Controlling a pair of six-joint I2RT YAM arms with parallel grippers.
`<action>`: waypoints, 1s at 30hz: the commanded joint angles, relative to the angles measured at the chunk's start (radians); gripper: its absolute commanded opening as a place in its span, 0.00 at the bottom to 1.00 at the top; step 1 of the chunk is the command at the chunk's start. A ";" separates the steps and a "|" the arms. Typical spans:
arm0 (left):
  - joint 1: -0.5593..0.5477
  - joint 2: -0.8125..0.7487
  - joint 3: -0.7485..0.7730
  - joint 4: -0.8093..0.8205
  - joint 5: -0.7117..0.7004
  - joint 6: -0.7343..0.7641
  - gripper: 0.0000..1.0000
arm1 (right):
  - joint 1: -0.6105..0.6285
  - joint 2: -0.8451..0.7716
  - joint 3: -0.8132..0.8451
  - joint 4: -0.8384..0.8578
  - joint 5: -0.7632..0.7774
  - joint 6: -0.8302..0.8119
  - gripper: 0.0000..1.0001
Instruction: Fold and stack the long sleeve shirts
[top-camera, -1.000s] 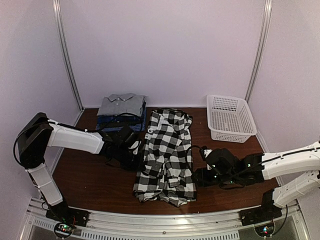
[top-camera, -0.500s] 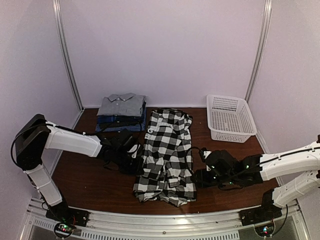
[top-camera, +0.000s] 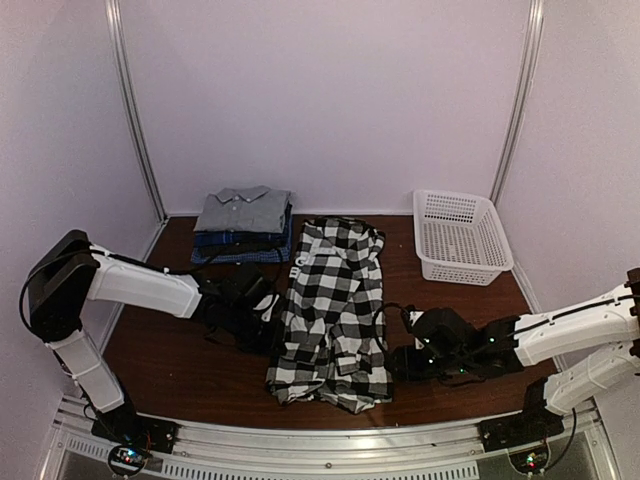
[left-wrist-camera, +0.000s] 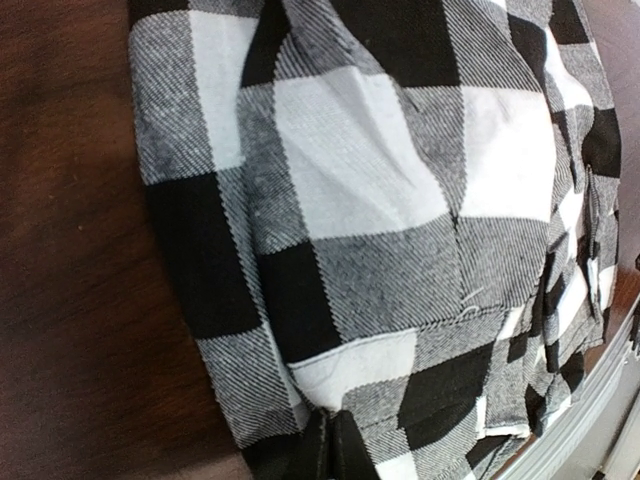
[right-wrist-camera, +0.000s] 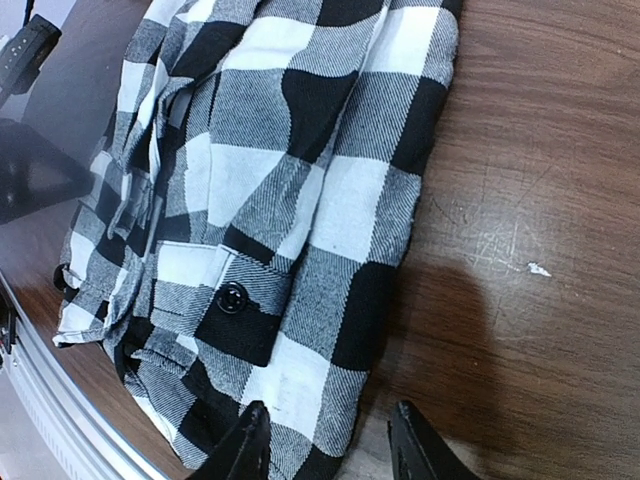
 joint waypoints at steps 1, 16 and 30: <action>-0.007 -0.044 -0.014 0.006 0.014 0.008 0.10 | -0.010 -0.005 -0.035 0.056 -0.033 0.028 0.43; 0.024 -0.143 -0.117 0.039 0.044 0.027 0.46 | -0.013 0.015 -0.092 0.163 -0.093 0.088 0.49; 0.045 -0.085 -0.195 0.182 0.160 0.011 0.49 | -0.087 0.087 -0.179 0.407 -0.196 0.134 0.56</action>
